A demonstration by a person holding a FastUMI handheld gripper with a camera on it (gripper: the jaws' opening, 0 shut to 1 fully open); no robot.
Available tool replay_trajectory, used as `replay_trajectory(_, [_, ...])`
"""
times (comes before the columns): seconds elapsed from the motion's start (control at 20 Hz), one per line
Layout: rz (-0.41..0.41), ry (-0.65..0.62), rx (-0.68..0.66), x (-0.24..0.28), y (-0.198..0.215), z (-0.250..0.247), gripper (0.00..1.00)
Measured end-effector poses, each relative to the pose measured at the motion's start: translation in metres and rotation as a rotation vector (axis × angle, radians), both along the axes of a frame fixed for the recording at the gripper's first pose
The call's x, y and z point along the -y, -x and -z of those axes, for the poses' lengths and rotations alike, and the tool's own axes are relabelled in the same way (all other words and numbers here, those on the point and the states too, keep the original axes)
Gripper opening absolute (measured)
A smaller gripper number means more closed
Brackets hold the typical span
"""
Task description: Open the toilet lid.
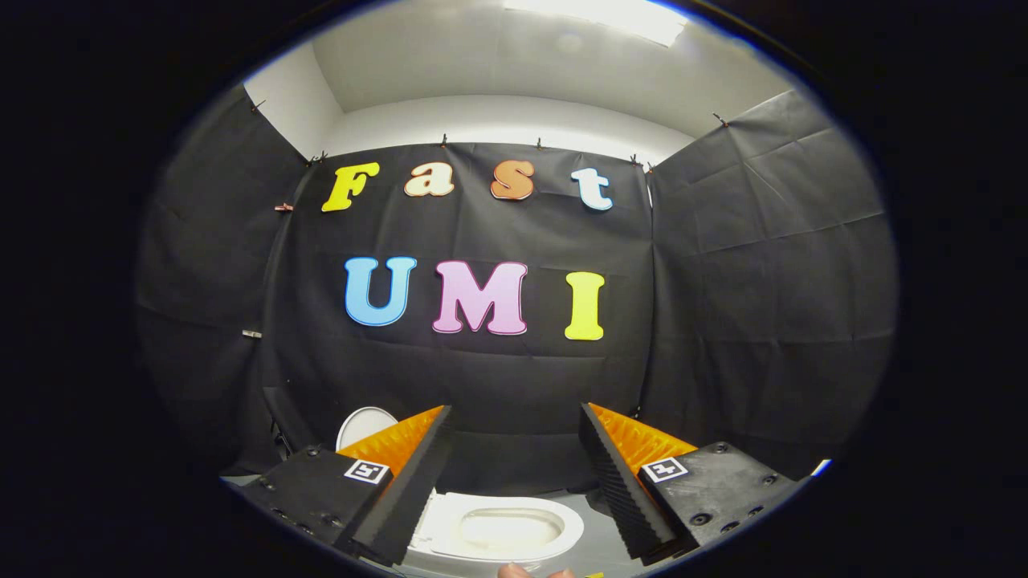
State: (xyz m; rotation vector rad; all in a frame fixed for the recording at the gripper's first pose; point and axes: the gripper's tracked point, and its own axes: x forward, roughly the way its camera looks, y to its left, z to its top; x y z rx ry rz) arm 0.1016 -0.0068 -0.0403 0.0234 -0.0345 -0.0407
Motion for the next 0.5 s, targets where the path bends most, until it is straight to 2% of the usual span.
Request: replay_trajectory(0.5, [-0.009,0.019,-0.006,0.0001,0.0061,0.003,0.98])
